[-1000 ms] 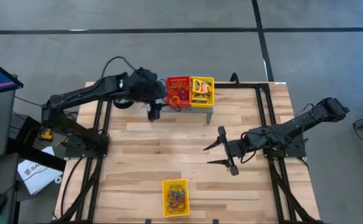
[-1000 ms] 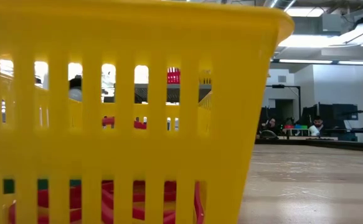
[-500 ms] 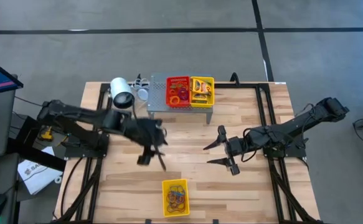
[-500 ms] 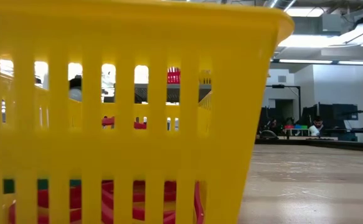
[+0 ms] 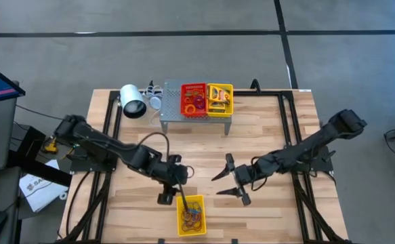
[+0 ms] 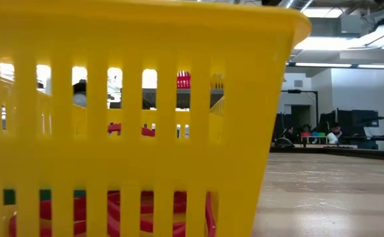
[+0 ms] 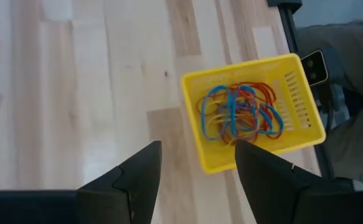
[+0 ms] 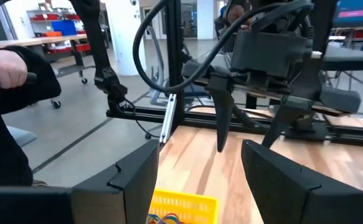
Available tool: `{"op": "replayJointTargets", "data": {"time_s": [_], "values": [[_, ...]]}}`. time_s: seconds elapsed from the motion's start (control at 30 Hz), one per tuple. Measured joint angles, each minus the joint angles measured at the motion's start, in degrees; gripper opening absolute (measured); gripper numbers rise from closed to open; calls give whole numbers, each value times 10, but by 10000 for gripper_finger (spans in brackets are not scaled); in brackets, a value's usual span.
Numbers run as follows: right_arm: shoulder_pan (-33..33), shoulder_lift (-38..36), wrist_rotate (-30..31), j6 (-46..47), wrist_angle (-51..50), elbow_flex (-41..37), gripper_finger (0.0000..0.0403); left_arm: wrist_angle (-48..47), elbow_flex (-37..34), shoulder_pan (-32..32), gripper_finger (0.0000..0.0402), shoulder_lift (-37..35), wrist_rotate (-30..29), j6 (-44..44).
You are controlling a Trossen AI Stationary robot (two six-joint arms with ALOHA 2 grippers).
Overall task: Pick & Place Office Desk Supplies
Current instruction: Put the yellow bin on the shelf
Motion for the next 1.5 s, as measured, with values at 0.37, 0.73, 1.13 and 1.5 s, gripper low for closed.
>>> {"op": "replayJointTargets", "data": {"time_s": [0.37,0.73,1.13,1.5], "values": [[20,84,0,34,72,0,224,65,0,-10,198,77,62,-47],[45,103,1,69,70,0,224,92,0,-66,198,81,112,-140],[44,103,3,69,82,0,224,140,0,-113,198,102,35,-141],[44,103,3,69,81,0,224,153,0,-57,119,143,112,-104]]}}
